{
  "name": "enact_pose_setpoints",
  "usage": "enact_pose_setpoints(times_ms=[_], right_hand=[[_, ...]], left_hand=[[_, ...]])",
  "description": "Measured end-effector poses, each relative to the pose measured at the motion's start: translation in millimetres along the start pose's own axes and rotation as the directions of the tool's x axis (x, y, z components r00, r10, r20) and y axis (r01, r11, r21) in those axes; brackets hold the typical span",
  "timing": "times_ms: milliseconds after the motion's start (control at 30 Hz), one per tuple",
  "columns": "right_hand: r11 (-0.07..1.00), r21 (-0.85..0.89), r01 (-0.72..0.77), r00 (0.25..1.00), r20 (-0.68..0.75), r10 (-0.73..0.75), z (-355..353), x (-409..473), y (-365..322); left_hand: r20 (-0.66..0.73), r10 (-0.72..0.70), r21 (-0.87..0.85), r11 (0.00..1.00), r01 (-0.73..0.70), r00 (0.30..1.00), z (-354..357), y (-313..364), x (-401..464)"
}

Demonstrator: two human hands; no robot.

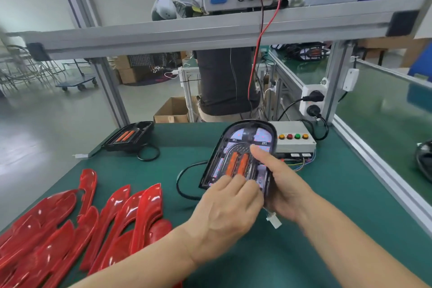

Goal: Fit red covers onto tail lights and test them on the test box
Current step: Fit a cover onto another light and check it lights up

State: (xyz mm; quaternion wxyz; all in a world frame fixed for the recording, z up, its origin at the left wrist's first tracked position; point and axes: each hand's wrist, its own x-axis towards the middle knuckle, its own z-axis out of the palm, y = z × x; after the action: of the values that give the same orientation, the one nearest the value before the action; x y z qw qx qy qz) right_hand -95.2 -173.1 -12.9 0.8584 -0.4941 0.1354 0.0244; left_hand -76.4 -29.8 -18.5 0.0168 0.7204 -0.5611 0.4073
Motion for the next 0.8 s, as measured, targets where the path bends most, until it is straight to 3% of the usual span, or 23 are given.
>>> enact_pose_setpoints(times_ms=[100,167,267,333,400,467,533,567,633,667,733,800], right_hand=[[1.0,-0.017,-0.011,1.0,-0.024,0.011,-9.0,2.5,5.0],[1.0,0.015,-0.006,0.999,-0.052,0.007,-17.6,2.0,6.9],[0.992,0.122,0.007,0.991,-0.132,0.01,-32.1,-1.7,5.4],[0.985,0.172,0.023,0.985,-0.172,0.006,-41.6,-2.7,5.0],[0.974,0.22,0.056,0.981,-0.194,-0.013,-48.1,-3.6,4.1],[0.953,0.293,0.077,0.981,-0.195,-0.019,-51.6,-4.4,1.8],[0.943,0.32,0.091,0.979,-0.204,-0.025,-53.6,-5.2,-3.0],[0.952,0.289,0.097,0.977,-0.211,-0.035,-56.4,-5.8,-5.1],[0.982,0.171,0.082,0.974,-0.221,-0.043,-60.8,-8.1,-9.9],[0.993,0.104,0.06,0.972,-0.235,-0.034,-65.2,-10.3,-12.1],[1.0,-0.02,-0.004,0.964,-0.268,-0.001,-76.3,-16.3,-15.2],[0.988,-0.135,-0.069,0.95,-0.312,0.023,-90.7,-23.1,-14.0]], left_hand=[[0.03,0.049,-0.113,0.993,-0.045,0.998,3.3,1.8,-3.6],[0.023,-0.04,-0.288,0.957,0.044,0.999,2.5,-7.2,-11.3],[0.124,-0.378,-0.481,0.786,0.389,0.917,-3.0,-33.8,-19.9],[0.383,-0.527,-0.484,0.585,0.651,0.759,0.2,-55.1,-28.8],[0.645,-0.44,-0.439,0.454,0.775,0.624,9.1,-71.7,-39.7],[0.762,-0.254,-0.453,0.449,0.771,0.596,19.3,-79.9,-47.4],[0.753,-0.209,-0.457,0.516,0.724,0.624,27.7,-82.1,-50.5],[0.722,-0.252,-0.395,0.615,0.683,0.645,32.8,-82.5,-50.5],[0.548,-0.36,-0.132,0.854,0.504,0.755,36.0,-88.5,-46.0],[0.435,-0.353,-0.007,0.919,0.395,0.828,36.0,-93.3,-44.3],[0.268,-0.308,0.178,0.947,0.267,0.913,31.9,-100.6,-44.1],[0.21,-0.303,0.264,0.933,0.245,0.929,28.8,-103.7,-48.2]])
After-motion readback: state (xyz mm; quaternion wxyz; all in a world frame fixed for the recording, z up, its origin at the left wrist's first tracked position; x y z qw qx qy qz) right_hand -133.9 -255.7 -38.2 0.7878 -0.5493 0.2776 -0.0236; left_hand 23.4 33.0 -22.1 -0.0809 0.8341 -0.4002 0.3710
